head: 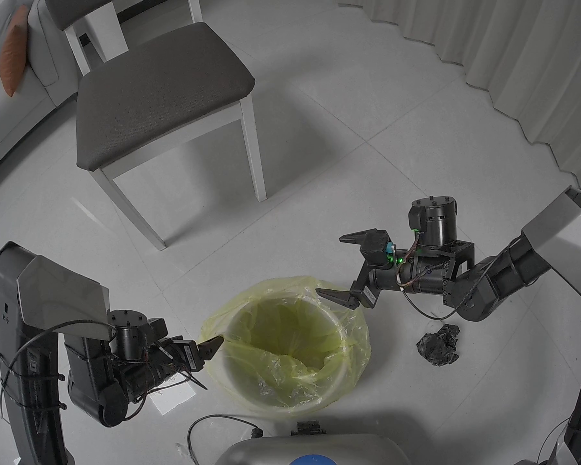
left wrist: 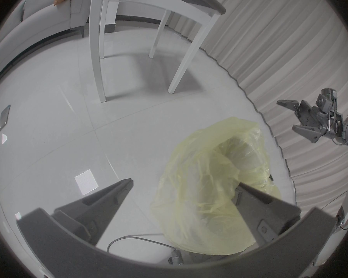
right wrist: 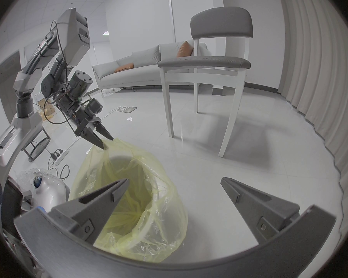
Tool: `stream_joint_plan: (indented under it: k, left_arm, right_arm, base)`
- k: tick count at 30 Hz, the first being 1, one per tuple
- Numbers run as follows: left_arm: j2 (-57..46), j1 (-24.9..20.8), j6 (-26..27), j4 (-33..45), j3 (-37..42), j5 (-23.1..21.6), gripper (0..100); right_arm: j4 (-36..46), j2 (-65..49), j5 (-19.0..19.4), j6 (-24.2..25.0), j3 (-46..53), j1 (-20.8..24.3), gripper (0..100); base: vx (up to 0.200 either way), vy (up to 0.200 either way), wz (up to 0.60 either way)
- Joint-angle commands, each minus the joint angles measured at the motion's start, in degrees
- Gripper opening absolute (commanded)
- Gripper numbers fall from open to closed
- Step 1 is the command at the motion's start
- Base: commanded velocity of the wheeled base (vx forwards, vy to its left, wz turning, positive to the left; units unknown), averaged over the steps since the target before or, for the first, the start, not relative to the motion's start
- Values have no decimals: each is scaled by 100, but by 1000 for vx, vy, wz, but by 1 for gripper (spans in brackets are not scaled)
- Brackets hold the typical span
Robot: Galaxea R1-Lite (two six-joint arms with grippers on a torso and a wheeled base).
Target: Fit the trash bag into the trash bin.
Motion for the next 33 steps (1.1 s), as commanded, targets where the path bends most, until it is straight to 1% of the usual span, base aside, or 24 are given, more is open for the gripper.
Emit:
stream_joint_plan:
  k: [1, 3, 7, 11, 15, 16, 29, 30, 33]
  left_arm:
    - [119, -14, -1, -102, 40, 66, 100]
    - [66, 12, -1, -102, 146, 75, 100]
    - [-409, 30, -18, -102, 559, -13, 100]
    - [-725, 12, -9, -102, 831, -321, 100]
    - [-857, -23, 17, -102, 1060, -453, 100]
    - [-875, -23, 17, -102, 1077, -488, 100]
    - [-277, 65, 17, -102, 445, -417, 100]
    - [-224, 74, -27, -102, 339, -373, 100]
    - [-207, 91, -115, -102, 23, -145, 100]
  right_arm:
    - [-13, -42, 4, -23, 115, 0, 100]
    - [-31, -42, 4, -23, 151, -9, 100]
    - [-128, -69, 4, -6, 177, -35, 100]
    - [-128, -95, 4, 3, 203, -35, 100]
    - [-128, -113, 4, 3, 212, -53, 100]
    - [-128, -113, 4, 3, 221, -61, 100]
    - [-128, -227, 4, 3, 318, -149, 100]
    - [-128, -227, 4, 3, 335, -158, 100]
    - [-145, -245, 4, 3, 388, -167, 100]
  base:
    - [0, 0, 0]
    - [0, 0, 0]
    - [0, 0, 0]
    - [0, 0, 0]
    - [0, 0, 0]
    - [-200, 0, 0]
    - [-200, 0, 0]
    - [-200, 0, 0]
    - [0, 0, 0]
